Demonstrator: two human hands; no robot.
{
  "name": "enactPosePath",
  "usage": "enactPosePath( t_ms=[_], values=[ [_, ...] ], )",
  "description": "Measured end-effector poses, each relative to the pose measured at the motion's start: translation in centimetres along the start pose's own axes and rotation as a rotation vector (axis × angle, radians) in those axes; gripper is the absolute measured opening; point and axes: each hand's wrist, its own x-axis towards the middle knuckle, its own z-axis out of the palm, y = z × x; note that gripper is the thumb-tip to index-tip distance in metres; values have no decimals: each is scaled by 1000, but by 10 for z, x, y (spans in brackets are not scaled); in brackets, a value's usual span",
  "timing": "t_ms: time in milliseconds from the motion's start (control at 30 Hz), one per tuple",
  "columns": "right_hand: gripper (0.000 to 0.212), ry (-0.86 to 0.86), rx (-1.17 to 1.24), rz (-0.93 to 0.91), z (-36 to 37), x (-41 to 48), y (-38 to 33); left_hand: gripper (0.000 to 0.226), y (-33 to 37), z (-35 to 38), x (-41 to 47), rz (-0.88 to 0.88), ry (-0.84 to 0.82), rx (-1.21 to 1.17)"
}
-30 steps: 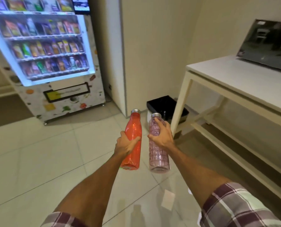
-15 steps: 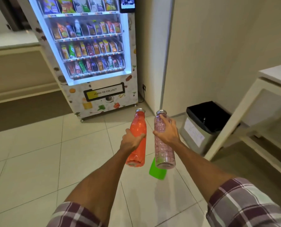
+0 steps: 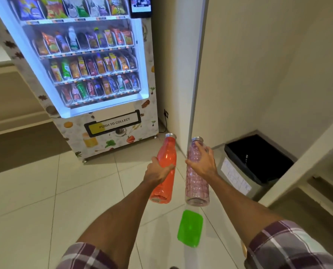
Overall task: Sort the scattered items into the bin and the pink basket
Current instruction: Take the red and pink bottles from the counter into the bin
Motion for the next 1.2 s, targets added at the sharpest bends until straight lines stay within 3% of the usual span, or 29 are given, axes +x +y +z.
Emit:
enactPosePath(
  t_ms=[800, 1200],
  values=[
    [81, 315, 79, 400, -28, 319, 32, 83, 171, 73, 374, 229, -396, 209],
    [77, 487, 90, 661, -81, 392, 98, 85, 266, 173, 465, 366, -660, 392]
  ],
)
